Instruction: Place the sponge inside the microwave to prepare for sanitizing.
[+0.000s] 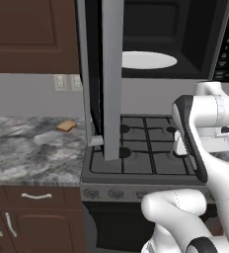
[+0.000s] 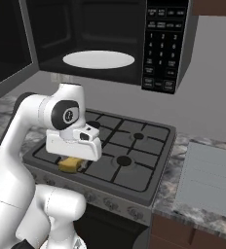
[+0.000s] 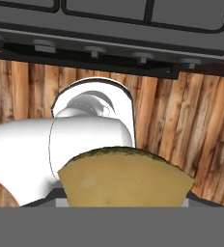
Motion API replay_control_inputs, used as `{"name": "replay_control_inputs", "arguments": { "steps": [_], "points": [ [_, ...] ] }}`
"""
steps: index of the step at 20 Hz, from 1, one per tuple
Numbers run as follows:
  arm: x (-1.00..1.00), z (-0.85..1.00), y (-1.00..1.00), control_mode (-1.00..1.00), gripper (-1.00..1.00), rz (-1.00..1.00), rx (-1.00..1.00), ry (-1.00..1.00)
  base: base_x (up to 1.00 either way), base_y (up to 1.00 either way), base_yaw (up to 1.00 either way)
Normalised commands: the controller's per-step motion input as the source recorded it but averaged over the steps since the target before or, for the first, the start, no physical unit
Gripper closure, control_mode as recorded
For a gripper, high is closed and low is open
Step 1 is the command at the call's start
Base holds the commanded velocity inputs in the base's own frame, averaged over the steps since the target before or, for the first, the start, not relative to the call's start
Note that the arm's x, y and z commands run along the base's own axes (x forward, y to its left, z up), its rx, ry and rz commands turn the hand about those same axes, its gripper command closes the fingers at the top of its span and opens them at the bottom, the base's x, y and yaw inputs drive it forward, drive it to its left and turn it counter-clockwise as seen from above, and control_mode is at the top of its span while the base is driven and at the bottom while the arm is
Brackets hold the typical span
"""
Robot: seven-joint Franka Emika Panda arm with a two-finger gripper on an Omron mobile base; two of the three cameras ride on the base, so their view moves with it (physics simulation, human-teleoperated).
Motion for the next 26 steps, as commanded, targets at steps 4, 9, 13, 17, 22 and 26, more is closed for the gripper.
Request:
{"name": "replay_control_inputs", "arguments": {
  "steps": [4,9,13,17,22,26],
  "points": [
    [0.0,0.0,0.0,1.0,1.0,0.0,0.0,0.0,0.0,0.0,0.0],
    [0.0,0.0,0.0,1.0,1.0,0.0,0.0,0.0,0.0,0.0,0.0],
    [0.0,0.0,0.0,1.0,1.0,0.0,0.0,0.0,0.0,0.0,0.0],
    [0.0,0.0,0.0,-1.0,1.0,0.0,0.0,-0.11,0.0,0.0,0.0],
    [0.01,0.13,0.01,-1.0,1.0,0.04,-0.01,-0.3,0.0,0.0,0.0],
    [0.07,0.4,-0.03,-1.0,1.0,0.02,-0.06,-0.29,0.0,0.0,0.0]
  ]
}}
